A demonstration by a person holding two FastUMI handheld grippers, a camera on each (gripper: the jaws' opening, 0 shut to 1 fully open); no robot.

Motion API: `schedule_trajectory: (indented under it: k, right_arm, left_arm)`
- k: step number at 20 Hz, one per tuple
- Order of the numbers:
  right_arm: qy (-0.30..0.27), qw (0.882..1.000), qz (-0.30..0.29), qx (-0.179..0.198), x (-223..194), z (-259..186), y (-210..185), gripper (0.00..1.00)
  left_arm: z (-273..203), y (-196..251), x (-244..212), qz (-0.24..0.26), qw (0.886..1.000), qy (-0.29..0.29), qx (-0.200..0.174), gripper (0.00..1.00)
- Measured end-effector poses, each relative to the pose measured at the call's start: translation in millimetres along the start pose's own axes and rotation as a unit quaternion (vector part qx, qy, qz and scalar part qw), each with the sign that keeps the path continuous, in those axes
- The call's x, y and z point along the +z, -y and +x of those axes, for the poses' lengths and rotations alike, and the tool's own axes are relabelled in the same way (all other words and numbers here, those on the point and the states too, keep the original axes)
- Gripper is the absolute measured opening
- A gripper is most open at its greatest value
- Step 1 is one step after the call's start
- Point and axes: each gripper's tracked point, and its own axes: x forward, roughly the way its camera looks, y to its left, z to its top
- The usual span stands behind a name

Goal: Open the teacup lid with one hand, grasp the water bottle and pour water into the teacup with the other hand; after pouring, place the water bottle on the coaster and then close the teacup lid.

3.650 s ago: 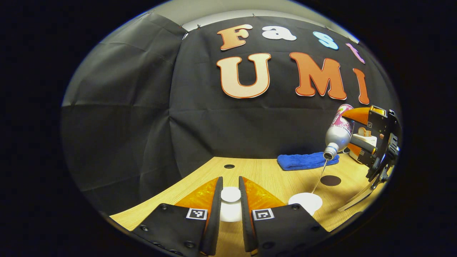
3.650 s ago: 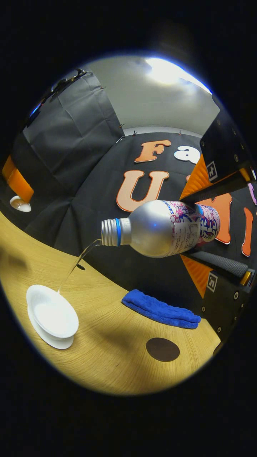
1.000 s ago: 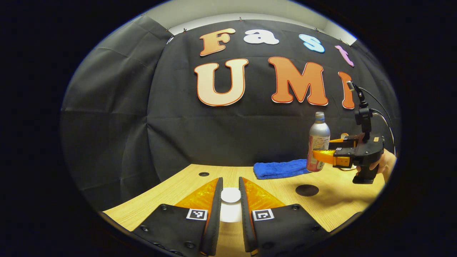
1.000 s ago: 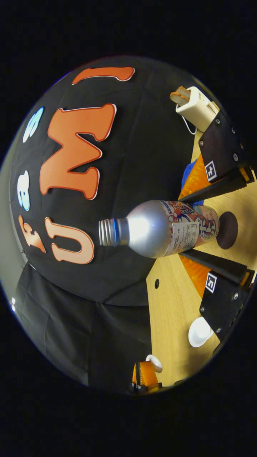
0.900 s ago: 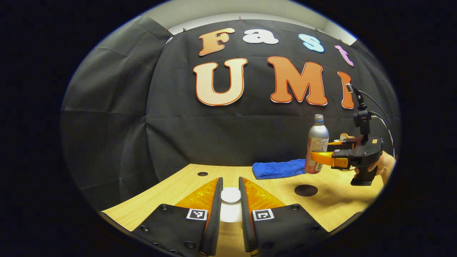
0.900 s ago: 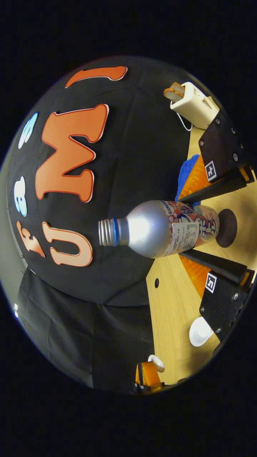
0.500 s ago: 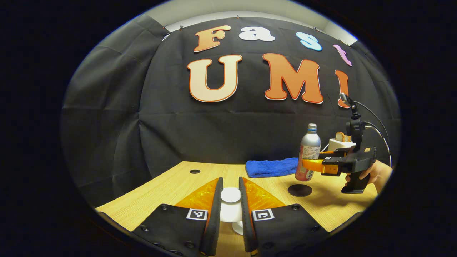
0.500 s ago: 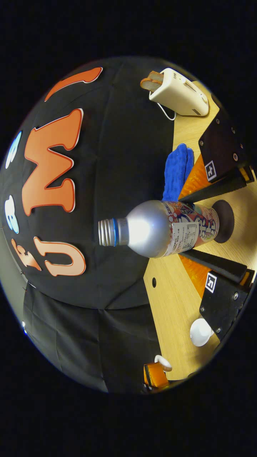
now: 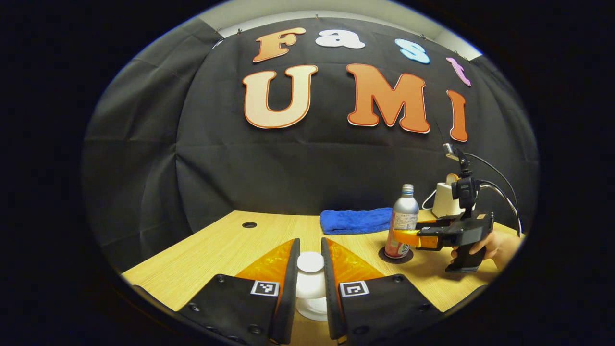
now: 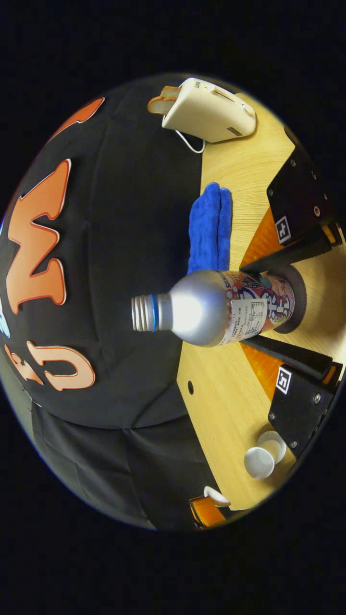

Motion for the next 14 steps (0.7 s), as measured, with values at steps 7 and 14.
schedule_trajectory:
  k: [7,14]
  right_arm:
    - [0.0,1.0,0.004,-0.004,-3,-1,0,0.81]
    - [0.024,1.0,-0.008,-0.006,6,-24,1,0.96]
  left_arm:
    - [15,11,-22,-0.007,1.0,-0.024,-0.01,0.31]
    - [18,23,-50,-0.001,0.998,-0.054,-0.017,0.32]
